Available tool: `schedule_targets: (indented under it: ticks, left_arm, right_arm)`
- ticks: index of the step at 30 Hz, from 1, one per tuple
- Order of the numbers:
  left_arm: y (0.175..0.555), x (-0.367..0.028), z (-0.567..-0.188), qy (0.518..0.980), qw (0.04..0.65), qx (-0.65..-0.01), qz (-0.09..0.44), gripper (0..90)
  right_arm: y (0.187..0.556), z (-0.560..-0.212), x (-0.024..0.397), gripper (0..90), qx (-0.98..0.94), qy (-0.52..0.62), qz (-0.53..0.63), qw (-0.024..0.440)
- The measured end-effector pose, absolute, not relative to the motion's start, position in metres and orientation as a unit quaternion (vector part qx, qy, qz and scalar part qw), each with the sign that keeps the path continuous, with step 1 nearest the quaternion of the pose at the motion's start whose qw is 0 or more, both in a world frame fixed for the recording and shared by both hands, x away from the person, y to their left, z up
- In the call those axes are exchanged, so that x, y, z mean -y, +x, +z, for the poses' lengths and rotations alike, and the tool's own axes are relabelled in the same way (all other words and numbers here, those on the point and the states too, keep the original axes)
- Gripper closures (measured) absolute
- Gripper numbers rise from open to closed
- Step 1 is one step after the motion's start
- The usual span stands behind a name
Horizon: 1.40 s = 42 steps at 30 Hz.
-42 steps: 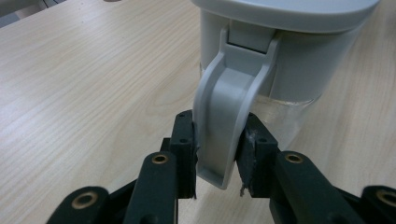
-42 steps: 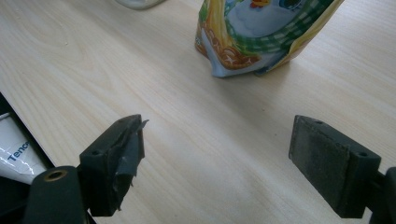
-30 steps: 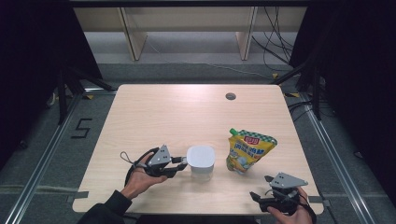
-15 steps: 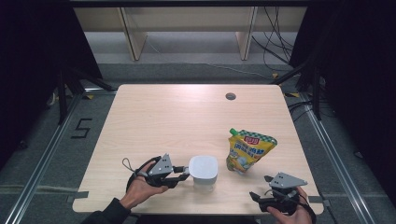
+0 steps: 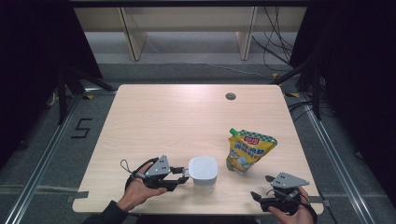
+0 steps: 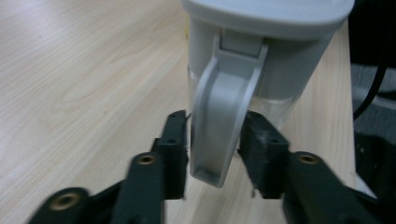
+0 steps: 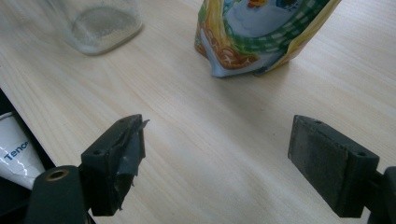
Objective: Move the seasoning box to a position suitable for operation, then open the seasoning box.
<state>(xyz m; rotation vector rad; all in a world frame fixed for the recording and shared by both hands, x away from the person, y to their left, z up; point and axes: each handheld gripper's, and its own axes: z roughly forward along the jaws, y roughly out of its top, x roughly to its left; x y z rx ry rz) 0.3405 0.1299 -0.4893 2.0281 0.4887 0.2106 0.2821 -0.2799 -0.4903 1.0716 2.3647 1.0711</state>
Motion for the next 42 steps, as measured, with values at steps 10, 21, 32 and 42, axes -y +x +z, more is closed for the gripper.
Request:
schedule_targets:
  ticks: [10, 21, 32, 42]
  left_arm:
    - [0.325, -0.144, -0.47, 0.827, 0.509, -0.212, 0.109, 30.4]
    - [0.323, -0.152, -0.459, 0.828, 0.501, -0.226, 0.108, 42.7]
    - [0.322, -0.155, -0.447, 0.804, 0.536, -0.241, 0.09, 87.1]
    - [0.319, -0.138, -0.43, 0.804, 0.542, -0.225, 0.097, 88.9]
  right_arm:
    - [0.283, -0.49, 0.279, 19.7, -0.832, 0.373, 0.375, 0.166]
    - [0.283, -0.491, 0.279, 19.6, -0.834, 0.372, 0.373, 0.164]
    - [0.283, -0.49, 0.276, 17.8, -0.832, 0.368, 0.379, 0.172]
    - [0.28, -0.488, 0.27, 24.5, -0.833, 0.363, 0.385, 0.161]
